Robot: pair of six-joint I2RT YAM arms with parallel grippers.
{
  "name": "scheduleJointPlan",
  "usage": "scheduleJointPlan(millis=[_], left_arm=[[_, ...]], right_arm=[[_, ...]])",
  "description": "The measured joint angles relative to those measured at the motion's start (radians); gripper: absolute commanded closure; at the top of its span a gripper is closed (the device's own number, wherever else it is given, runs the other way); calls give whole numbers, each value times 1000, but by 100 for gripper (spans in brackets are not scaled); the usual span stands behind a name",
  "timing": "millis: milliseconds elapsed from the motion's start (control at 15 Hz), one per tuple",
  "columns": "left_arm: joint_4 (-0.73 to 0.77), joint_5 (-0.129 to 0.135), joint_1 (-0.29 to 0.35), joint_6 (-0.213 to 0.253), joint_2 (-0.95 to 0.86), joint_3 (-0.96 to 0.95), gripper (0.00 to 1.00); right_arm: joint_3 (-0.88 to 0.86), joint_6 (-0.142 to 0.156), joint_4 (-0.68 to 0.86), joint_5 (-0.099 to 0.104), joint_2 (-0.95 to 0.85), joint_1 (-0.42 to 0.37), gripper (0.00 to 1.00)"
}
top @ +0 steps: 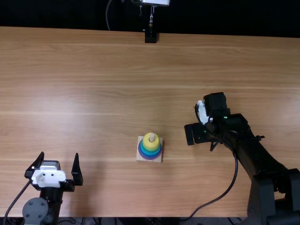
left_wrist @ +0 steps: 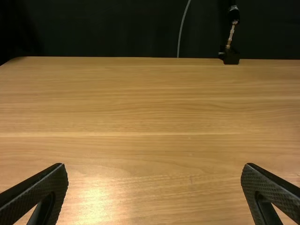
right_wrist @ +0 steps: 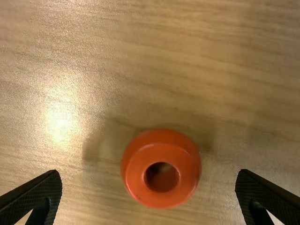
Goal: Build the Hanoi tower: stack the rings onto the peg from bottom to top in this color order: purple, dark blue, light blue, dark green, light green, yellow, orange.
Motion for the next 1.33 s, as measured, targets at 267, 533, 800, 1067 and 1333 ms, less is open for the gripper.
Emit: scheduleJointPlan(millis=[267, 533, 800, 1067, 1333], left_arm=[[0, 0, 0, 0, 0, 0, 0], [0, 0, 0, 0, 0, 0, 0], [0, 0, 0, 0, 0, 0, 0], [0, 0, 0, 0, 0, 0, 0], [0, 0, 0, 0, 0, 0, 0]], right_arm=[[0, 0, 0, 0, 3, 0, 0], [0, 0, 2, 0, 4, 0, 0], [0, 0, 11, 0, 10, 0, 0], [0, 1, 12, 0, 36, 0, 0], [0, 0, 10, 0, 37, 0, 69]])
